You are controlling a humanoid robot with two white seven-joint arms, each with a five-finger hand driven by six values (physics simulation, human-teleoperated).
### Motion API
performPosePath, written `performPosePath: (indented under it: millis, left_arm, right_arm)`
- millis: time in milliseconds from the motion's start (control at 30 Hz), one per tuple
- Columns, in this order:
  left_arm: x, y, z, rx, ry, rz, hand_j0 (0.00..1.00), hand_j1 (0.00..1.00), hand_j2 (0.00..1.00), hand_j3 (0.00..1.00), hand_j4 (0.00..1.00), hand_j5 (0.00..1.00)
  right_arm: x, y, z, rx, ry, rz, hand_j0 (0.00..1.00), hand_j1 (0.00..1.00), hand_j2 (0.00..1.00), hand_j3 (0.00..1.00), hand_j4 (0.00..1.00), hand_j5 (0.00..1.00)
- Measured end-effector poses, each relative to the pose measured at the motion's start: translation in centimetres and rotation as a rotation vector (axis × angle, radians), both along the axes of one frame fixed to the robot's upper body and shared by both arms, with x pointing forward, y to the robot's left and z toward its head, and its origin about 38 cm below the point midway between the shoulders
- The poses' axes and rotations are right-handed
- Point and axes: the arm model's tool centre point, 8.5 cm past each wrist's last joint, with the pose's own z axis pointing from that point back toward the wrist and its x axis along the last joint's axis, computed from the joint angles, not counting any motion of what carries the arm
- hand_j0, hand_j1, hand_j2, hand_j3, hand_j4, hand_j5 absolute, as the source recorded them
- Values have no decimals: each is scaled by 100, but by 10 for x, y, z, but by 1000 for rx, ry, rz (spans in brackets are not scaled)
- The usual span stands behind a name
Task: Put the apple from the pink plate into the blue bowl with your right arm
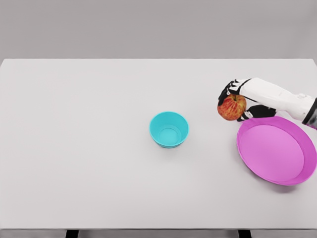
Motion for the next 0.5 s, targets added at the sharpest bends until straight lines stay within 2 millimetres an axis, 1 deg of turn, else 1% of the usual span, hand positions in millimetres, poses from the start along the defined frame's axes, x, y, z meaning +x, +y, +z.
performPosePath:
  millis: [33,100,233,333,433,467,500]
  left_arm:
    - [0,0,0,0,0,0,100,100,100,100,100,100]
    - [0,0,0,0,0,0,100,100,100,100,100,100]
    - [1,0,0,0,-2,0,100,100,100,100,100,100]
    - [0,0,0,0,0,0,100,100,100,100,100,100]
    - [0,0,0,0,0,0,100,100,100,100,100,100]
    - [1,0,0,0,-2,0,100,100,100,100,100,100]
    - [0,0,0,0,0,0,100,100,100,100,100,100]
  right_arm:
    - [1,6,-1,12,2,9,51,51,51,51,51,51]
    - [6,22,7,30,-18,36,51,51,51,51,51,51]
    - [9,54,6,71,-15,87,51,51,51,51,51,51]
    - [9,70,4,89,-7,115,51,51,51,51,51,51]
    - [15,89,14,99,-25,146,51,51,51,51,51,51]
    - [16,96,14,104,-20,156,51,51,51,51,51,51]
    - [15,102,10,107,-9,164,60,60,60,60,60,60]
